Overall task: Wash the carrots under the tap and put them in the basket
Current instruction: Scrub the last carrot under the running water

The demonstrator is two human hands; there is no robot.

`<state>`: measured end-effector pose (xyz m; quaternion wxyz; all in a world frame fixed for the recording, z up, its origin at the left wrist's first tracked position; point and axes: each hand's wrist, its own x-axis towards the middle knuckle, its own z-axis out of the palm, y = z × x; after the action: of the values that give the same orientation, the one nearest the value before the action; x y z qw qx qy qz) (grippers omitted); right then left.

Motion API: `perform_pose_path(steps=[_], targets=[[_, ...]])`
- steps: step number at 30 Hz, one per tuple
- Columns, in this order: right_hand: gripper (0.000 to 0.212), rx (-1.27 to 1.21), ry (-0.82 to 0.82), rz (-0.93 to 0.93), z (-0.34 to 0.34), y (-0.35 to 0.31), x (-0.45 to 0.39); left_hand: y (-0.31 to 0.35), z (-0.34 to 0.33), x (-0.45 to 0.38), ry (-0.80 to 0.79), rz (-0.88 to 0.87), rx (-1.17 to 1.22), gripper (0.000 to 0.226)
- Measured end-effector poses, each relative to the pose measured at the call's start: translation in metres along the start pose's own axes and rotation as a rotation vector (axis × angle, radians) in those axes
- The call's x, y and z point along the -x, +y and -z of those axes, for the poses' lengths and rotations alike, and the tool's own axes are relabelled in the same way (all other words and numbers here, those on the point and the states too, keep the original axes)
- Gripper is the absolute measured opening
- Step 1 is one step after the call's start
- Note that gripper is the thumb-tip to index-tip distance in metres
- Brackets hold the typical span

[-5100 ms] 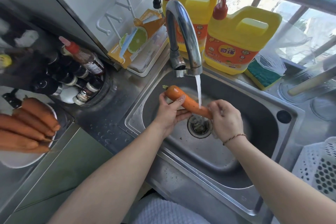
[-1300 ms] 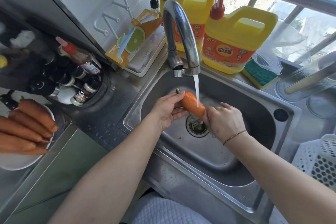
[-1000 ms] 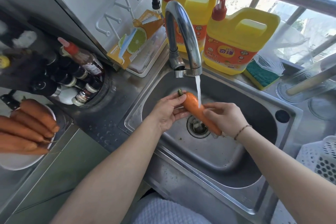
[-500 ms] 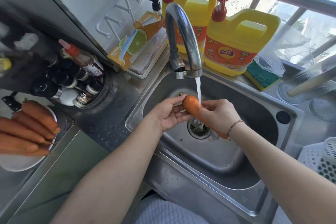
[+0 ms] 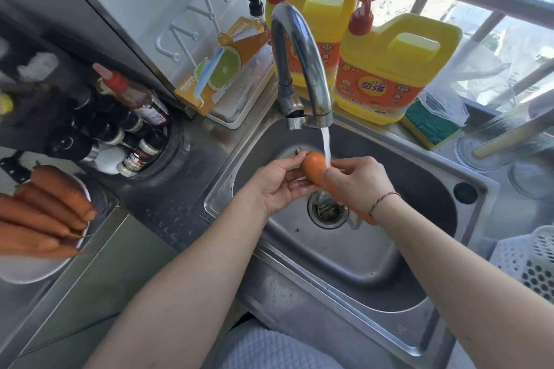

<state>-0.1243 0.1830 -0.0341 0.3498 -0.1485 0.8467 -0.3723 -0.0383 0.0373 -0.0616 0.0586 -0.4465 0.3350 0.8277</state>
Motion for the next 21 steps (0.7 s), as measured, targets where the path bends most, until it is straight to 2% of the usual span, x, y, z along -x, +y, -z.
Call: perform_pose_path(steps=[4,8,11,15,17,19,21], targets=[[0.022,-0.004,-0.169,0.118,0.008,0.005,0.010,0.005,0.010,-0.002,0.009,-0.020,-0.025,0.015],[0.045,-0.167,-0.321,0.029,0.017,0.033,0.009,0.009,0.021,0.000,-0.002,-0.053,0.080,0.014],[0.050,-0.222,-0.320,0.030,0.019,0.042,0.007,0.006,0.016,0.001,-0.044,-0.064,0.069,0.011],[0.034,-0.250,-0.182,0.018,0.008,0.035,0.007,0.002,0.001,-0.001,-0.017,-0.116,0.017,0.011],[0.033,-0.252,-0.160,0.008,0.005,0.028,0.007,0.005,0.000,-0.001,-0.023,-0.156,0.034,0.012],[0.028,-0.238,-0.183,-0.011,0.003,0.020,0.006,0.008,0.003,0.000,-0.060,-0.195,0.052,0.012],[0.030,-0.244,-0.273,-0.077,0.006,0.015,0.003,0.010,0.006,0.003,-0.114,-0.228,0.074,0.014]])
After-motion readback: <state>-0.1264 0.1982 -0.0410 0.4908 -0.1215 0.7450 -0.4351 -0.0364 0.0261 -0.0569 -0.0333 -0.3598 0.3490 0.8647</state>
